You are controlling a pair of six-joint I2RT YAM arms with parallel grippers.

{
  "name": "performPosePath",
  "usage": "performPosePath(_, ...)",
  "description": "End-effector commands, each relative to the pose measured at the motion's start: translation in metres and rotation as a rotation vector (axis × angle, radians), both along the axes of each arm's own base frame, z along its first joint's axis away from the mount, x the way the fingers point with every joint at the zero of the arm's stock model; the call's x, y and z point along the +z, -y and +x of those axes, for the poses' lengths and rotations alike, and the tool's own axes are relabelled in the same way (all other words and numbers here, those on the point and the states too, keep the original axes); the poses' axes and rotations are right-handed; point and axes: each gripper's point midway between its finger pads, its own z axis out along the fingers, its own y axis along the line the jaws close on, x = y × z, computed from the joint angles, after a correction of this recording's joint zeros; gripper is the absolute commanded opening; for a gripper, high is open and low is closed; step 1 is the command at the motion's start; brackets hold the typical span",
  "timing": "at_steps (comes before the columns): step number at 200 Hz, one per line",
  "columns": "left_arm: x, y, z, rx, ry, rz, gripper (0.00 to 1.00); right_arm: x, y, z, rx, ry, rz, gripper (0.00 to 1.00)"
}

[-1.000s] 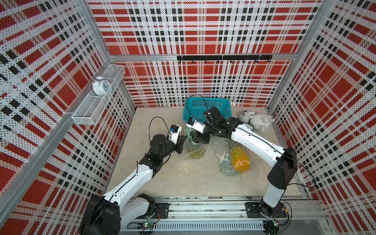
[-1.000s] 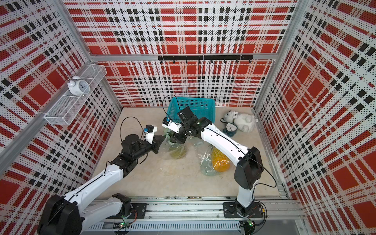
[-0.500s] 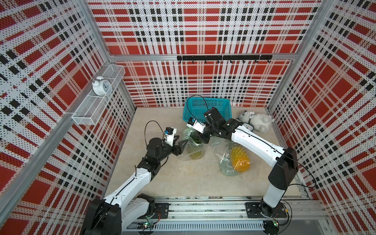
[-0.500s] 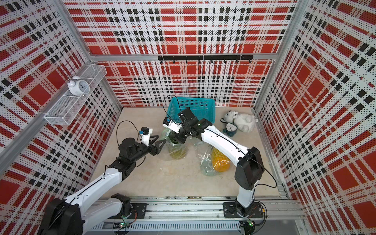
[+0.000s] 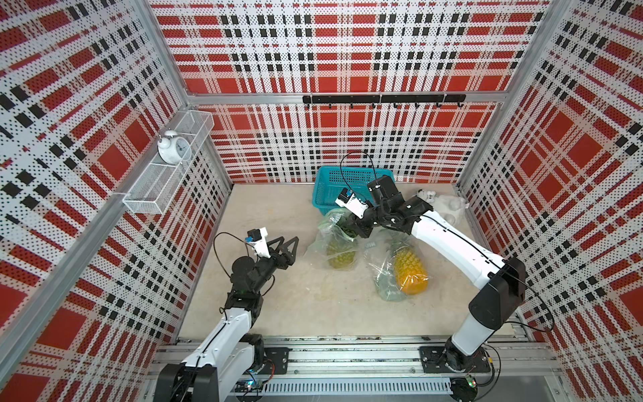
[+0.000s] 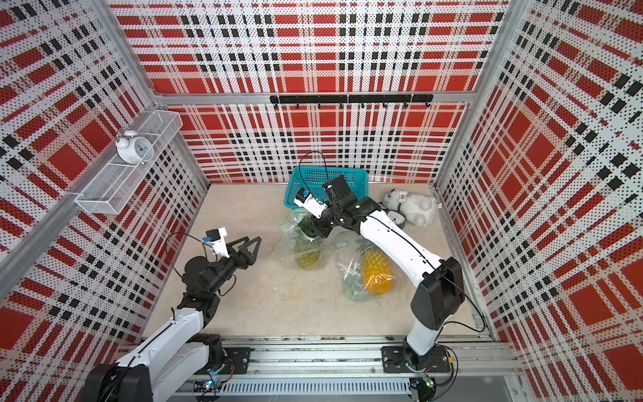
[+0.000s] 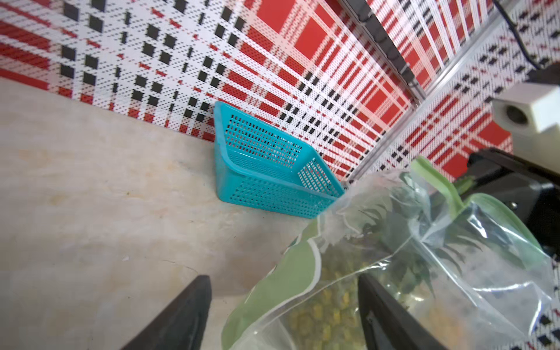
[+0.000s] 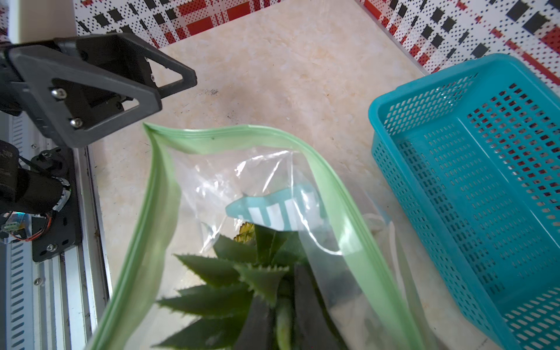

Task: Open the zip-top bag and take out the pineapple
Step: Pick up the pineapple from the zipper food storage bag.

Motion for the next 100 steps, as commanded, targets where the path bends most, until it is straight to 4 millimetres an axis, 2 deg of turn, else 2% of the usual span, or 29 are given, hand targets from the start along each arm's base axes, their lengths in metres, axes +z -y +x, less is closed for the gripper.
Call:
performPosePath(1, 0.020, -0.001, 0.001, -0.004, -0.013, -0.203, 0.76, 0.079, -0.002, -0.007, 0.022, 0.136, 0.157, 0.00)
performPosePath(32, 0.018, 0.004, 0.006, 0.015, -0.093, -0.334, 0.80, 0.101, -0.005, -0.013, 0.046, 0.155, 0.202, 0.00)
performPosePath(70, 0.008, 0.019, 0.019, -0.024, -0.209, -0.405, 0.75, 0.124, -0.007, -0.019, 0.072, 0.180, 0.247, 0.00)
performPosePath(100, 0.003, 0.020, 0.022, -0.004, -0.249, -0.451, 0.79, 0.134, -0.006, -0.021, 0.077, 0.195, 0.261, 0.00)
